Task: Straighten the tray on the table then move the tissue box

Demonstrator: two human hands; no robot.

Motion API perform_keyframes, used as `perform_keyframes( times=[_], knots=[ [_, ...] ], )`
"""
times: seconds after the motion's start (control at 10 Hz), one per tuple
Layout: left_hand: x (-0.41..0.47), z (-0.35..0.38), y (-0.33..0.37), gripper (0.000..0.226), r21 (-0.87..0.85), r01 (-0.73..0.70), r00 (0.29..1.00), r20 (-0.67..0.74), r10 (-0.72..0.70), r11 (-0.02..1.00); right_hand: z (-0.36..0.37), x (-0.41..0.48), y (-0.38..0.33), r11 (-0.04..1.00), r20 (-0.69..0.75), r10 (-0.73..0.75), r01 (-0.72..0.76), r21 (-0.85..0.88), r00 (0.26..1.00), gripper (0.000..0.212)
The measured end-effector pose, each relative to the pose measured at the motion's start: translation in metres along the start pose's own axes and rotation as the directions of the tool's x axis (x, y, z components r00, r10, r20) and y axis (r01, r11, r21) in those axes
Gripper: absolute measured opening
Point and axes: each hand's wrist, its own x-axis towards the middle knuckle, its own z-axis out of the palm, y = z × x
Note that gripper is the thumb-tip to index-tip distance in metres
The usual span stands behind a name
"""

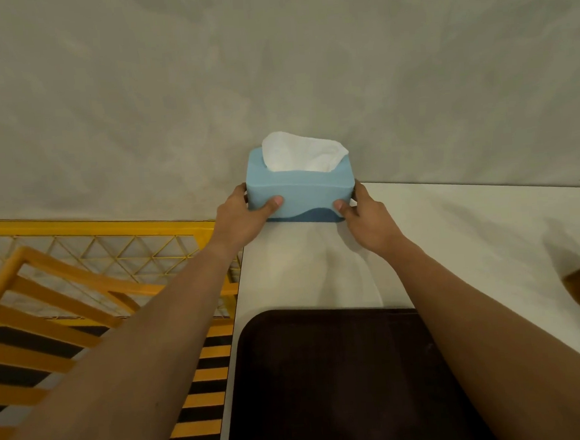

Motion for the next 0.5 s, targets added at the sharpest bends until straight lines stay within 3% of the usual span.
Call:
perform_keyframes(
  times=[0.4, 0.5],
  knots=[
    [-0.006, -0.003, 0.009, 0.081, 0.01, 0.05, 0.998, 0.025, -0.05, 0.999, -0.003, -0.001, -0.007, 1.0, 0.02, 0.009, -0.009, 0.003, 1.0, 0.06],
    [-0.009, -0.006, 0.016, 0.097, 0.023, 0.096, 0.994, 0.046, -0.097, 0.995, -0.008, -0.002, -0.011, 0.999, 0.028, 0.022, -0.022, -0.025, 0.999, 0.066]
  ],
)
